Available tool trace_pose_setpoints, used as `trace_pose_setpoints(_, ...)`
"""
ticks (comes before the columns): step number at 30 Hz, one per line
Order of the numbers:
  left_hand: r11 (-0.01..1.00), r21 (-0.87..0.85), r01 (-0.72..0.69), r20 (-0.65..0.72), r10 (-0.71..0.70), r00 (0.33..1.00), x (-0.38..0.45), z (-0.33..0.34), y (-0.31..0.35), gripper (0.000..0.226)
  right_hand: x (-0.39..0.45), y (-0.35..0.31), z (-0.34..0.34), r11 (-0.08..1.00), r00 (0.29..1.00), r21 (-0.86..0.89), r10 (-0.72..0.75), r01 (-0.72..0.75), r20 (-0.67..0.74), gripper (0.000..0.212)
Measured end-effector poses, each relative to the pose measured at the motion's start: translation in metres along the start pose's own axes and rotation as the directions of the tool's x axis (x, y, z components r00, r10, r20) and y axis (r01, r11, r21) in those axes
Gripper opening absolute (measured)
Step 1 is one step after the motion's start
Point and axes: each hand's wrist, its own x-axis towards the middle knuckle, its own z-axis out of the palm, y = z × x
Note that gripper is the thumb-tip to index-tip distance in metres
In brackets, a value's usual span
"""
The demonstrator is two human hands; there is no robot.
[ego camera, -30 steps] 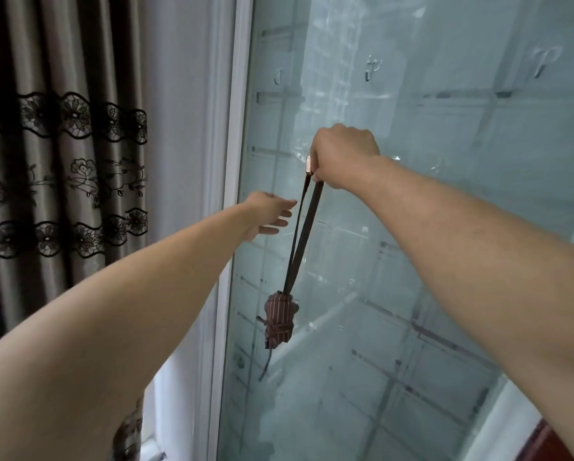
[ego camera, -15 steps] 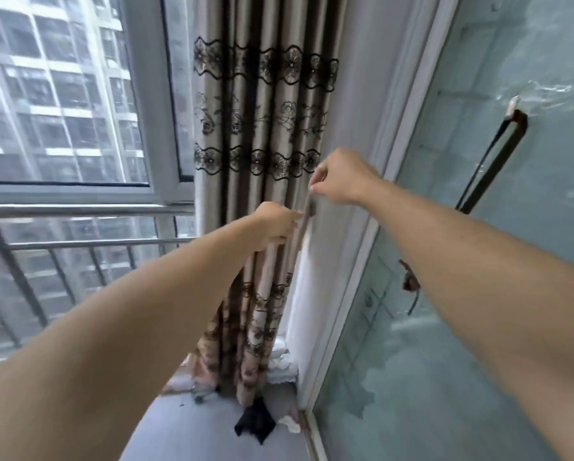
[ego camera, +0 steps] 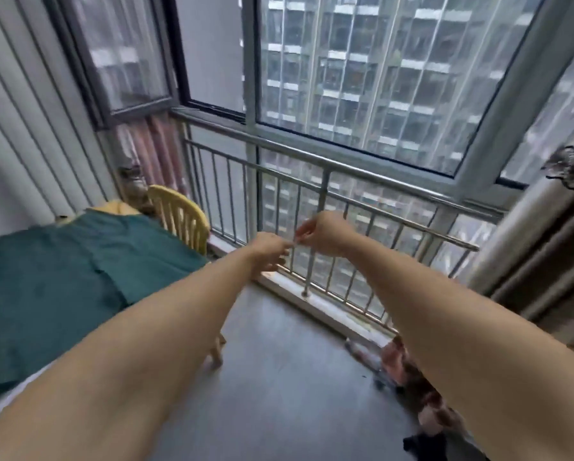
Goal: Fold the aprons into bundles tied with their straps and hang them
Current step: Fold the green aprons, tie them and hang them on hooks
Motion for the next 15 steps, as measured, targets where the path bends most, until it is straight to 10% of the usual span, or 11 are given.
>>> trace_pose_setpoints(15,0.913,-0.238,0.331,-0.451,-0.406,0.795,0.032,-0.404,-0.227,0.028,0.192,-0.286,0.308,0.960,0.837,-0.007,-0.240,0.280,0.491,0.036)
